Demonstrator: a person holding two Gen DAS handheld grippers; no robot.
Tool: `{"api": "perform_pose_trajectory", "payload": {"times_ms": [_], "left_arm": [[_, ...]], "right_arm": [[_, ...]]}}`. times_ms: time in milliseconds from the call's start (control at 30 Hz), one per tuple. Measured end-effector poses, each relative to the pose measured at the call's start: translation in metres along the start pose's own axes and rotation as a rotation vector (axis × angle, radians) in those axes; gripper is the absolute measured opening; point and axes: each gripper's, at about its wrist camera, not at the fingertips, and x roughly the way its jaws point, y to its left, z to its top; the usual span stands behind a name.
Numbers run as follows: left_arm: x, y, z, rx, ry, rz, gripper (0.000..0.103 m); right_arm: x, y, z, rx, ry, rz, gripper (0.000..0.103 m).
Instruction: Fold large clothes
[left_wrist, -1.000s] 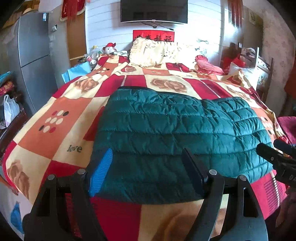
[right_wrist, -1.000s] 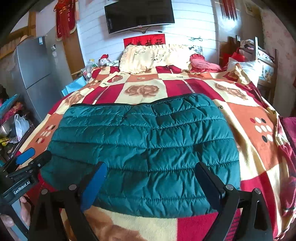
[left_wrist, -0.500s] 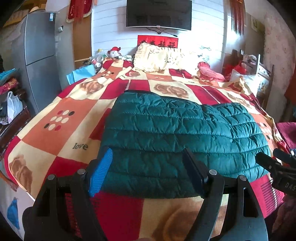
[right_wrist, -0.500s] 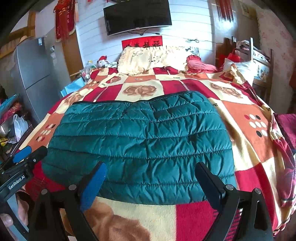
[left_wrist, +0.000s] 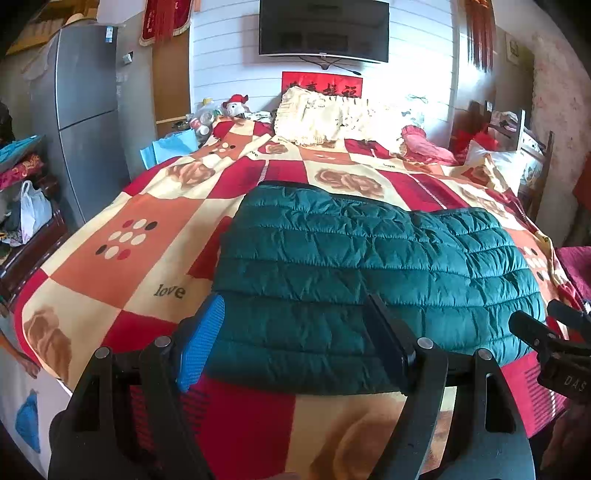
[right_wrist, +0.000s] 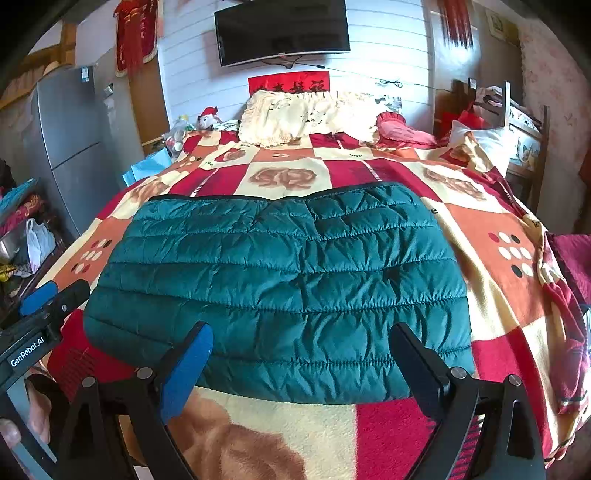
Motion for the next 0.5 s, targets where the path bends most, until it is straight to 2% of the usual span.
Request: {"api": "perform_pose_trajectory", "payload": {"times_ms": [500], "left_arm": [[0.0004,-0.0028,0.0001,0.005,0.002,-0.005,0.078]], "right_arm": [[-0.0005,-0.0005,0.0006,0.006,0.008,0.01,0.095]]}}
